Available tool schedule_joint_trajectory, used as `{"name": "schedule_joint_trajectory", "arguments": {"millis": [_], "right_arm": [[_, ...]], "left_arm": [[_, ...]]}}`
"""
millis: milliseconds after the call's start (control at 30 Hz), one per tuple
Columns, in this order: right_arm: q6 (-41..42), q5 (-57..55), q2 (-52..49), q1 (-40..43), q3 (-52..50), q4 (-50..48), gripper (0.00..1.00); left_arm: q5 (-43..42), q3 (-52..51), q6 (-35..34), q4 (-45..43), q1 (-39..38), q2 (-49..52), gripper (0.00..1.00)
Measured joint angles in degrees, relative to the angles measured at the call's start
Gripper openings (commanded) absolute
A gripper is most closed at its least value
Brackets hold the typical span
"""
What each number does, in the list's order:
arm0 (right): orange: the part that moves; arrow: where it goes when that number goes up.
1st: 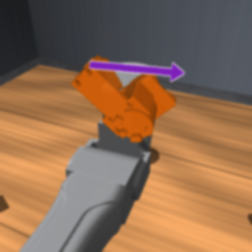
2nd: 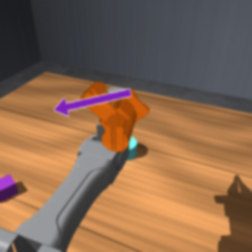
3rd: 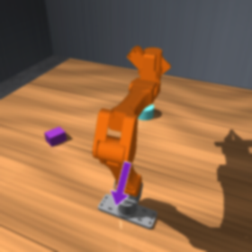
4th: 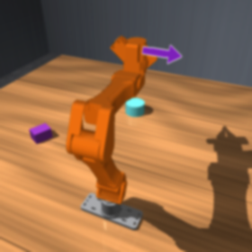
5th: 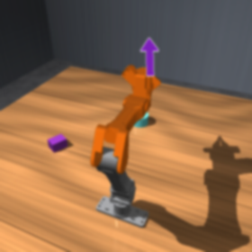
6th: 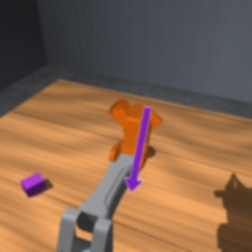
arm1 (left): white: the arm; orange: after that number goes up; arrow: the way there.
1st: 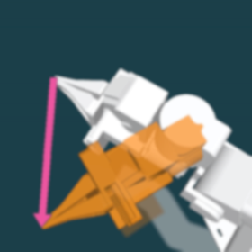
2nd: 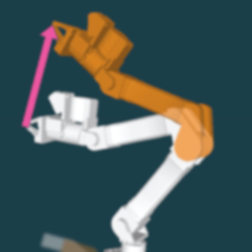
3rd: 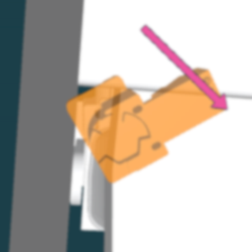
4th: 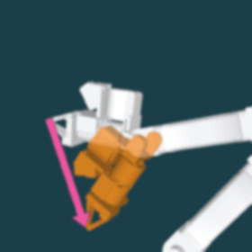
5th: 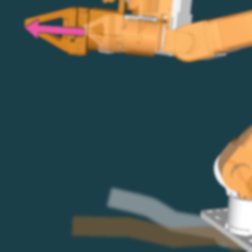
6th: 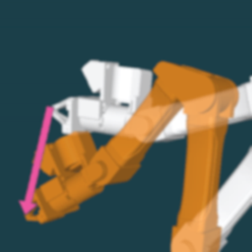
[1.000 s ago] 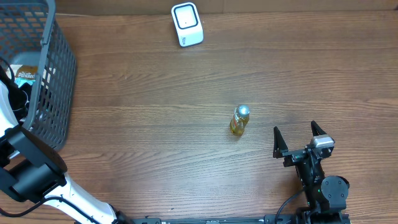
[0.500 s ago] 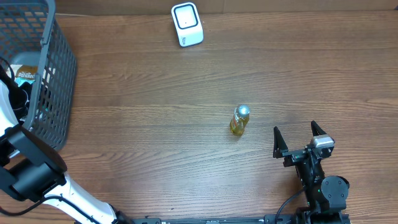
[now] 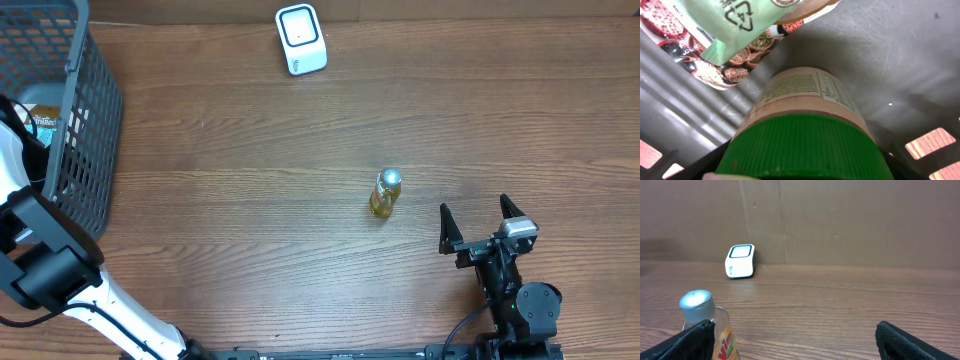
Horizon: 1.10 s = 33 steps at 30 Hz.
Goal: Scan the item barcode
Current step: 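Grasp the green-lidded jar with the left gripper and lift out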
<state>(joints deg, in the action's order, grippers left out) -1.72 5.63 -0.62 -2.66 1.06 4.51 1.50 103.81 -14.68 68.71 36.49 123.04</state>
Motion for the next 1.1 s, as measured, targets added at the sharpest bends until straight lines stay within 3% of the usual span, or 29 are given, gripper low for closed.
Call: {"name": "schedule_joint_trajectory", "arguments": {"millis": [233,533,900,1100], "right_arm": [[-0.02,0.0,0.0,0.0,0.0,0.0,1.0],[0.0,-0.02,0.0,0.0,0.0,-0.02,1.0],[-0.02,0.0,0.0,0.0,0.0,-0.02,1.0],[0.04,0.0,0.0,0.0,0.0,0.02,1.0]], "left_arm": [[0.0,0.04,0.13,0.37,0.0,0.0,0.52],[0.0,1.36,0.04,1.81,0.0,-1.88,0.49],[-0.92,5.75,-3.52,-2.12,0.0,-24.98,0.5],[-7.85,6.19,-4.9,-1.79,-0.26,-35.36,0.48]]}}
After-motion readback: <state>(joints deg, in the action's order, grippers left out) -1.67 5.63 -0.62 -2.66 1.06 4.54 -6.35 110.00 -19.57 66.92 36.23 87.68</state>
